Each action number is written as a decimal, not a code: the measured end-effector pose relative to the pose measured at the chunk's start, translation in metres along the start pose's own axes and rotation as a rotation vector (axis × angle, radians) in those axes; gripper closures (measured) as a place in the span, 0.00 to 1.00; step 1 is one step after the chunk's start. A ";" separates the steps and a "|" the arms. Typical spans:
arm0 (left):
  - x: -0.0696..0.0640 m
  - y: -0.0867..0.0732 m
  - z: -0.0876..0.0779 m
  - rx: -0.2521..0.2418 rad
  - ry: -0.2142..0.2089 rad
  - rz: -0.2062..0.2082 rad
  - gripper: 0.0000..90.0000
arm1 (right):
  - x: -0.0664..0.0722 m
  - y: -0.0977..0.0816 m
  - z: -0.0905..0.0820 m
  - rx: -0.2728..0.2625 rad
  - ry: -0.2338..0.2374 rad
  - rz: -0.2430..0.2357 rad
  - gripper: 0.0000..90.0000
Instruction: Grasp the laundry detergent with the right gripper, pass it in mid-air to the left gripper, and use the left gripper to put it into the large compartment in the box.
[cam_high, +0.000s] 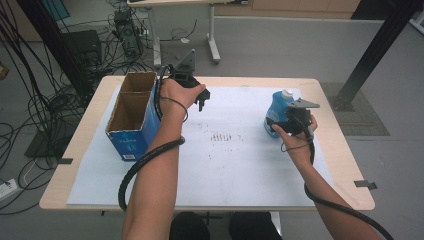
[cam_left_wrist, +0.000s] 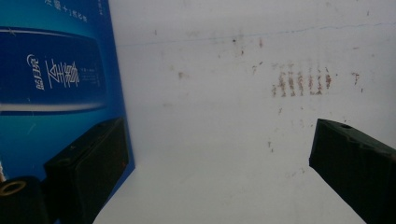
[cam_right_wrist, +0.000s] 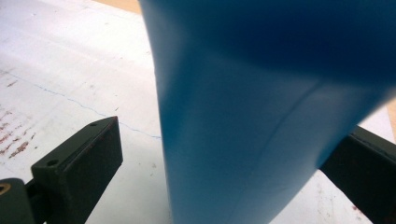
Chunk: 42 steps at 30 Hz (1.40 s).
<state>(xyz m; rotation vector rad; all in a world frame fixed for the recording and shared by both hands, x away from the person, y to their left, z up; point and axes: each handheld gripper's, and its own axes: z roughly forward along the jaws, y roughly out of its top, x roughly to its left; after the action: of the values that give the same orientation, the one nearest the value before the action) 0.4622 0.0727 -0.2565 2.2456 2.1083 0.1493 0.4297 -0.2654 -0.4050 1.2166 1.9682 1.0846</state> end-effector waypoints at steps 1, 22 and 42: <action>0.000 0.000 0.000 -0.002 -0.001 -0.002 0.06 | 0.000 0.000 0.000 0.000 0.000 0.000 0.02; 0.000 0.002 -0.002 -0.003 0.001 -0.001 0.06 | -0.001 0.001 0.001 -0.018 0.005 -0.005 0.02; -0.001 0.003 0.000 -0.004 -0.003 -0.003 0.06 | -0.002 0.000 0.002 -0.030 0.013 -0.003 0.02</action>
<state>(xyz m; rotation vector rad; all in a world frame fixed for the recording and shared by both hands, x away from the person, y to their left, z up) 0.4651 0.0714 -0.2564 2.2386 2.1075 0.1501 0.4321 -0.2663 -0.4054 1.1931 1.9554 1.1195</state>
